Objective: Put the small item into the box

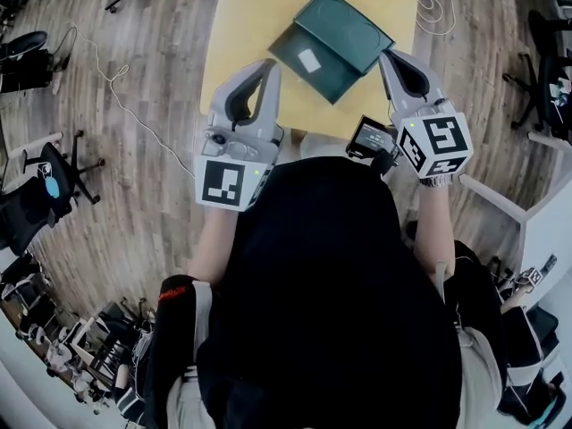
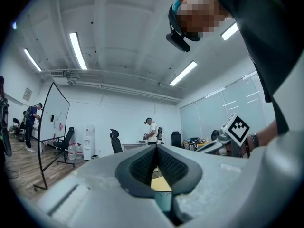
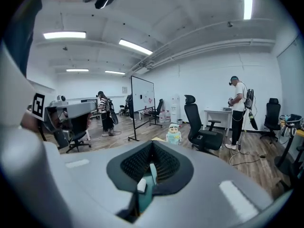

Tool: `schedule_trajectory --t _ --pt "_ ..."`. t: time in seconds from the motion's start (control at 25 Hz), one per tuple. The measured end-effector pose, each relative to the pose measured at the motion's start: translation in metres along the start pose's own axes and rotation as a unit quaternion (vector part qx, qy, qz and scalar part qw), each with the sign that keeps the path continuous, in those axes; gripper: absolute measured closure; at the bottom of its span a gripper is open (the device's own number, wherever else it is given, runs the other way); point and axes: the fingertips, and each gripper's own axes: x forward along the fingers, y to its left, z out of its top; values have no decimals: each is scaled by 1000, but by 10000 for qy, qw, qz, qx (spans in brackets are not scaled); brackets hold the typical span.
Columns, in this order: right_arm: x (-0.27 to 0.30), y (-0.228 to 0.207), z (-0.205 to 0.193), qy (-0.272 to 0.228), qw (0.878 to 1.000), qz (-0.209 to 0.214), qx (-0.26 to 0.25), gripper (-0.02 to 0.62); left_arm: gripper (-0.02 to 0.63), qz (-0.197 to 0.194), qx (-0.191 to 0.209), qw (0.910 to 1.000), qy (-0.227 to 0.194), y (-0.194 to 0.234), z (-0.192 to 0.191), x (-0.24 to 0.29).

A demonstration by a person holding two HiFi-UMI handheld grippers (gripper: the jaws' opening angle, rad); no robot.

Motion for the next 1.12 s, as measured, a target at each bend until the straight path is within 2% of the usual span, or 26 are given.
schedule_trajectory --t 0.52,1.12 --pt "-37 46 62 -807 9963 298 -49 594 604 88 102 9995 -291 -2 28 -27" --pt "-66 90 134 -1712 9820 754 -261 594 604 205 186 9984 -496 1 51 -44"
